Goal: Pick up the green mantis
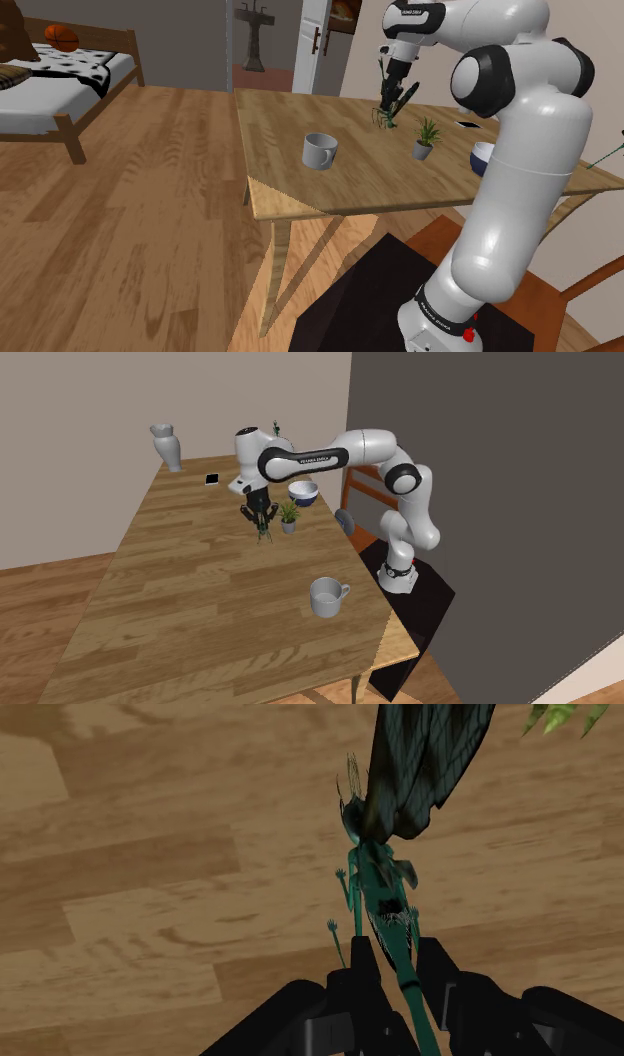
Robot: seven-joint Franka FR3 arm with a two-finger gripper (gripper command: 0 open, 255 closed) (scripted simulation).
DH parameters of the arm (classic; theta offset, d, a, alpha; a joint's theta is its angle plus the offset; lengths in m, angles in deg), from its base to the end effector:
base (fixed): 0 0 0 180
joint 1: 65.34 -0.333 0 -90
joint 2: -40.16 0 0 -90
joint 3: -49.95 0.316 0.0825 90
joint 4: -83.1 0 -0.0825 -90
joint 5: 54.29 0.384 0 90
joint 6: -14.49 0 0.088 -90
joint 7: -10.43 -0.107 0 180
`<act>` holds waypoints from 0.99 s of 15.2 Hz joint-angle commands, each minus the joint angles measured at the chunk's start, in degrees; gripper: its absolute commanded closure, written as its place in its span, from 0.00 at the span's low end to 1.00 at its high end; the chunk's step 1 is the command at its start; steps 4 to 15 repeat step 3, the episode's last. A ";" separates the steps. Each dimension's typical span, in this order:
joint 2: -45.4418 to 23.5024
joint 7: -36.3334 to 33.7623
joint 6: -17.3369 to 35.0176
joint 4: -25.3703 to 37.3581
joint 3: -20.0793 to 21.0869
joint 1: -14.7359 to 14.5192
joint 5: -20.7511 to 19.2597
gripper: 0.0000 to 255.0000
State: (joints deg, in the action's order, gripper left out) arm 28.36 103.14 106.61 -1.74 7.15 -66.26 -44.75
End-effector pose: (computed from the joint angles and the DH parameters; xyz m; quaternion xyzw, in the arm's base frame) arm 0.4876 -0.3589 0.5788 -0.9029 -0.4294 -0.0076 0.0165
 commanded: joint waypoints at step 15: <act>-0.53 0.15 -2.09 2.48 -0.08 0.46 0.34 1.00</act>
